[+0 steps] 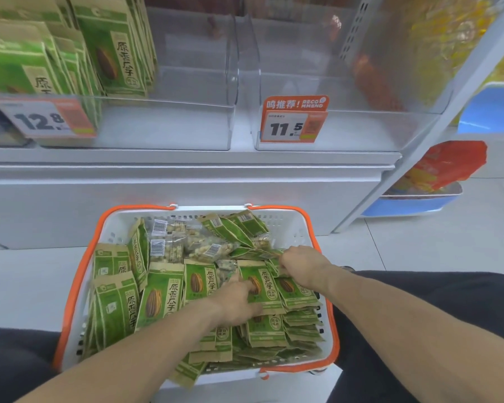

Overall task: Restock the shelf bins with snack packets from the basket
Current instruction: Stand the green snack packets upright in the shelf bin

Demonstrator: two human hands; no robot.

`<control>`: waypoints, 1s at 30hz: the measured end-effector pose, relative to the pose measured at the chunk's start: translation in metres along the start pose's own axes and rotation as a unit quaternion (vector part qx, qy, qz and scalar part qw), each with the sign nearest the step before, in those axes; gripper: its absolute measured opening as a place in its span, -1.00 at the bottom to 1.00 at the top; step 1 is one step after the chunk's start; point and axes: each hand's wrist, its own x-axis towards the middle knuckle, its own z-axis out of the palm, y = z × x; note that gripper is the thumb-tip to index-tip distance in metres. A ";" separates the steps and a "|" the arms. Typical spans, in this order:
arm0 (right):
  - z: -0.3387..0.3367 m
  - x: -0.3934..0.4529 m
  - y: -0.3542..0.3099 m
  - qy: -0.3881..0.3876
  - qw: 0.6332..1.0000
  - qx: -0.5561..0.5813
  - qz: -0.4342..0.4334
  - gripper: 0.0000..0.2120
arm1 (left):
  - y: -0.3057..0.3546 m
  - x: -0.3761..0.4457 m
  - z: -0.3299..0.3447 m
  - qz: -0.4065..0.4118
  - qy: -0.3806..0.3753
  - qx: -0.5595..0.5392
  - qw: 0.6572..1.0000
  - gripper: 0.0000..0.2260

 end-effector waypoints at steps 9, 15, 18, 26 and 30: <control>0.006 -0.008 0.004 0.032 0.995 0.090 0.028 -0.66 | 0.006 -0.007 -0.009 -0.003 0.055 -0.067 0.996 -0.82; 0.002 0.001 0.010 0.012 0.990 0.119 0.079 -0.71 | 0.004 -0.003 -0.007 -0.005 0.070 -0.067 0.995 -0.84; -0.001 0.005 0.010 0.045 0.988 0.116 0.089 -0.70 | 0.001 -0.005 -0.008 -0.004 0.088 -0.076 0.993 -0.82; -0.015 -0.014 0.001 0.084 0.984 0.147 0.053 -0.95 | 0.007 0.011 -0.018 -0.046 0.103 -0.382 0.917 -0.66; -0.028 -0.042 -0.015 0.040 0.985 0.165 -0.013 -0.89 | 0.015 0.007 -0.024 -0.082 0.005 -0.515 0.853 -0.36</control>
